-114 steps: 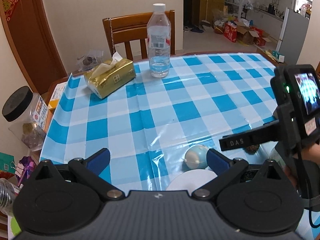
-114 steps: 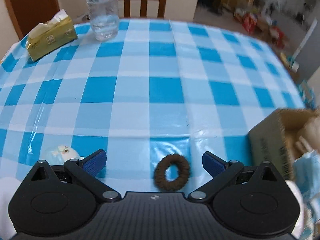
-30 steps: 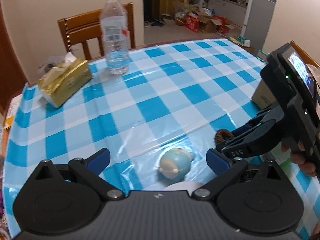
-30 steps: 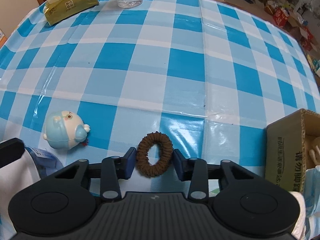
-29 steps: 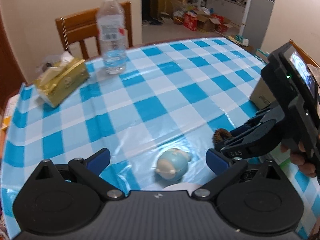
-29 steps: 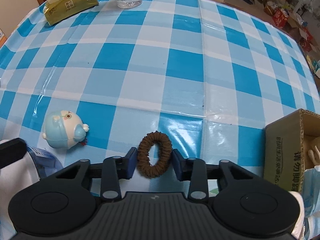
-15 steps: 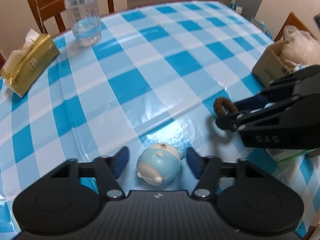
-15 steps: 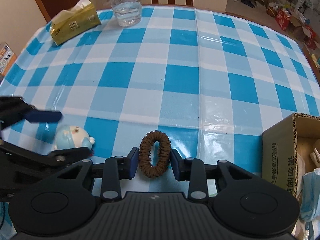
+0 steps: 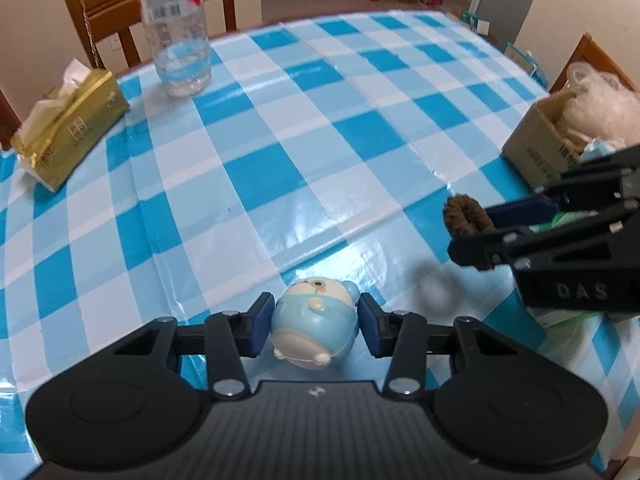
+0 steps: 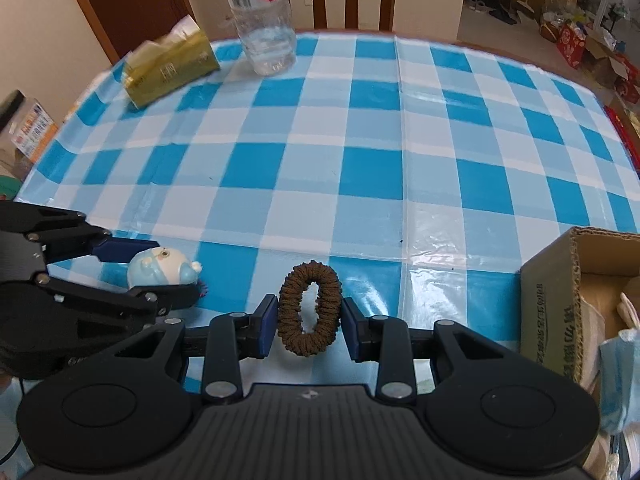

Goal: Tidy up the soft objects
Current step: 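Carry the scrunchie and figurine over the box and open both grippers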

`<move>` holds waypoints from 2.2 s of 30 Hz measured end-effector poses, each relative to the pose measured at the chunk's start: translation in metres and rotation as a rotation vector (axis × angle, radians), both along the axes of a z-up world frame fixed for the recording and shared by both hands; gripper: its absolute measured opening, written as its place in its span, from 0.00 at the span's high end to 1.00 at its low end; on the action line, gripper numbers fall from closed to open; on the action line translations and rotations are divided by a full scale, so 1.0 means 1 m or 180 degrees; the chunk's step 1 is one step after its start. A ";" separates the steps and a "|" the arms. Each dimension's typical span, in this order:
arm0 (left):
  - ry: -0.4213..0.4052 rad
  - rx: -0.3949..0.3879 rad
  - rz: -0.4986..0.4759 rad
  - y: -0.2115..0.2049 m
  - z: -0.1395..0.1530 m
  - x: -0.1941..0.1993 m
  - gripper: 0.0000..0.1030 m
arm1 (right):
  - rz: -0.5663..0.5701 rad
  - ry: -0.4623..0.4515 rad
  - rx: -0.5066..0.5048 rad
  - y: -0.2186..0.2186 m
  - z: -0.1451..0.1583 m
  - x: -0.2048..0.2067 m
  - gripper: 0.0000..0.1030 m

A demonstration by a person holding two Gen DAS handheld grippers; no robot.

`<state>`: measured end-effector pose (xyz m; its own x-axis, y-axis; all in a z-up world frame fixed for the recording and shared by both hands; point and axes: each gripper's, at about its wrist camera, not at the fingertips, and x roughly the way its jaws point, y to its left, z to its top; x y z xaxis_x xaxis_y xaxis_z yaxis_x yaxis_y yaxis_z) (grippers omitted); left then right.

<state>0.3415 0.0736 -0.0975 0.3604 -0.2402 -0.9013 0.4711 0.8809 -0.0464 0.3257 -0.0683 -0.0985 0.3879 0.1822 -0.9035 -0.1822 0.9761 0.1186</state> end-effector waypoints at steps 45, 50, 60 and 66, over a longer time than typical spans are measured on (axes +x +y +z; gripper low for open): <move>-0.0598 -0.0584 -0.0441 -0.224 0.120 -0.131 0.53 | -0.0458 -0.0444 -0.0118 -0.239 0.078 -0.158 0.62; -0.0624 -0.0548 -0.0290 -0.254 0.102 -0.128 0.23 | -0.0536 -0.0387 -0.0094 -0.267 0.068 -0.154 0.62; -0.1070 -0.0340 0.0152 -0.240 0.102 -0.156 0.02 | -0.0457 -0.0365 0.0093 -0.279 0.054 -0.130 0.52; -0.1115 -0.0273 0.0370 -0.228 0.103 -0.165 0.01 | -0.0533 -0.0352 0.0087 -0.271 0.052 -0.132 0.09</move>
<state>0.1769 -0.1543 0.0051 0.6724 -0.2490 -0.6971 0.3687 0.9292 0.0238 0.1935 -0.3392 -0.0470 0.5115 0.1309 -0.8493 -0.0311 0.9905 0.1339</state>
